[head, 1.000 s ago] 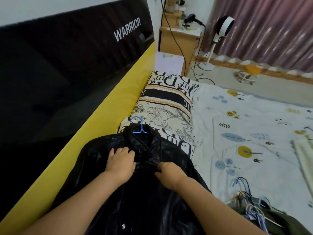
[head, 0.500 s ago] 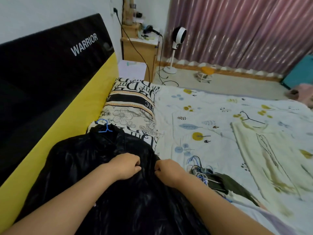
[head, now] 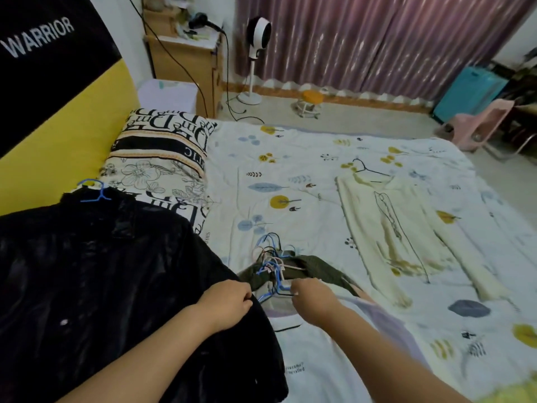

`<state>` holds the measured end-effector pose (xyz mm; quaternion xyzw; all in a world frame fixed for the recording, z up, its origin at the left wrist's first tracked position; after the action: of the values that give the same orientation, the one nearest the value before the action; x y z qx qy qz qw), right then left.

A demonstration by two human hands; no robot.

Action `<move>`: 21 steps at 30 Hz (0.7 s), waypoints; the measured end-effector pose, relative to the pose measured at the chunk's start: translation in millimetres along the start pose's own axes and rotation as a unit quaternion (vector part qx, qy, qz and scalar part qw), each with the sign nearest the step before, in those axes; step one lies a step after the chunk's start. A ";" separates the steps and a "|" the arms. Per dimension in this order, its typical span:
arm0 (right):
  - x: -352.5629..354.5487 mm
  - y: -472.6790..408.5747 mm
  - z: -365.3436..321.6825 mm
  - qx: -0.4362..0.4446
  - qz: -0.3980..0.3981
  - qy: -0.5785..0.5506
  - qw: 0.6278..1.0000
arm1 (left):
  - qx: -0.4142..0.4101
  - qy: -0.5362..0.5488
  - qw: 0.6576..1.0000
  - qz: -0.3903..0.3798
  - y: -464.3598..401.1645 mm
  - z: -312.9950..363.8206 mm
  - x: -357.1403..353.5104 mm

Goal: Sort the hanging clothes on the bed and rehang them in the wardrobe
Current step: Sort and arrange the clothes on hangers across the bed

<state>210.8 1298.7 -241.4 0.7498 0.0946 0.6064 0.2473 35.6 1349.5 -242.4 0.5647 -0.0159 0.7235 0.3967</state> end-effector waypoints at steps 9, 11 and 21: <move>-82.2 -11.2 104.5 -0.057 0.023 -0.002 0.998 | 0.035 -0.009 0.999 0.037 -45.2 53.5 -97.8; -94.0 -19.7 113.4 -0.050 0.077 -0.003 0.996 | 0.043 -0.030 0.997 0.051 -54.2 57.2 -115.5; -113.9 -61.7 127.4 -0.015 0.067 0.053 0.996 | 0.092 -0.122 0.988 0.027 -84.5 57.2 -162.2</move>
<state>314.3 1268.8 -387.8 0.7171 0.0477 0.6623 0.2118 139.4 1290.3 -392.2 0.6824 -0.0126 0.6580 0.3183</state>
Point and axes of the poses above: each hand's wrist, its own y-axis away from the middle knuckle, its own x-axis out of the back of the hand, z = x × y, the point moved 1 cm from there along -y, towards the middle knuckle, and after that the axes turned 1 degree about -z, right-handed, at the moved point
